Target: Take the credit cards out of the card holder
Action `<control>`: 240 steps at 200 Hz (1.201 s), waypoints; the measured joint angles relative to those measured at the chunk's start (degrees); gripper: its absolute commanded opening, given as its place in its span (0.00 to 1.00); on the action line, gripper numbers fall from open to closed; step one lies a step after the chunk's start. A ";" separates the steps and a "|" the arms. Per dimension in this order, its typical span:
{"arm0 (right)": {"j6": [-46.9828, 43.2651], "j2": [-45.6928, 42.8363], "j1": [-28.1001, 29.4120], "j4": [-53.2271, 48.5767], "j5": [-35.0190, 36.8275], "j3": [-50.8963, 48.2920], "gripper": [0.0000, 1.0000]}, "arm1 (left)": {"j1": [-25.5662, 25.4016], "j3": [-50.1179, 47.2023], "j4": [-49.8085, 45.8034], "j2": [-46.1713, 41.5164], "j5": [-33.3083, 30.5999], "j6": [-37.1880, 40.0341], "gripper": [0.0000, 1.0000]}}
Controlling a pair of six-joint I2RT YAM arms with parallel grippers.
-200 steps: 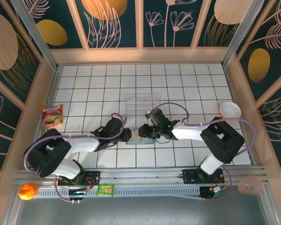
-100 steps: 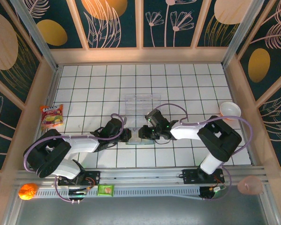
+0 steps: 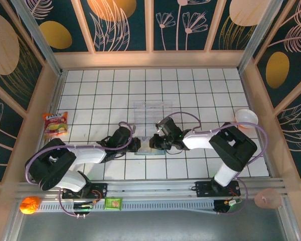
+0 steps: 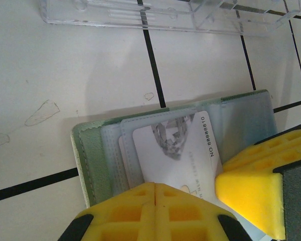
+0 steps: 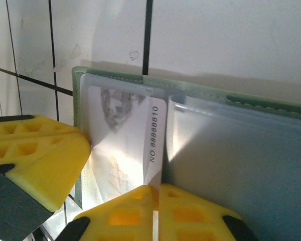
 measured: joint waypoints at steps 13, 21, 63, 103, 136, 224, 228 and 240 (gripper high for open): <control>0.39 -0.31 -0.09 0.76 -0.17 -0.55 0.00 | 0.00 -0.02 0.00 0.00 0.00 0.00 0.00; 0.68 -0.59 -0.07 1.16 -0.13 -0.94 0.00 | -0.02 -0.02 0.02 0.00 0.00 -0.02 0.00; 1.16 -4.22 -0.17 1.09 1.09 -3.26 0.00 | -0.02 0.00 0.02 0.00 0.02 -0.02 0.00; 1.18 -8.09 -0.28 -2.03 3.15 -4.33 0.00 | -0.02 0.00 0.02 0.00 0.02 -0.02 0.00; 1.01 -12.50 -0.59 -6.38 5.86 -5.42 0.00 | -0.02 0.00 0.02 0.00 0.02 -0.02 0.00; -5.92 -23.63 -1.09 -13.44 10.12 -5.42 0.00 | -0.02 -0.59 -3.48 -6.51 -0.31 1.22 0.29; -6.47 -24.39 -1.09 -13.25 10.12 -5.42 0.00 | -0.02 -0.83 -3.26 -7.56 -0.26 1.09 0.32; -8.00 -26.51 -1.16 -11.67 9.97 -5.68 0.00 | 0.00 -1.90 -1.99 -11.69 0.00 1.36 0.40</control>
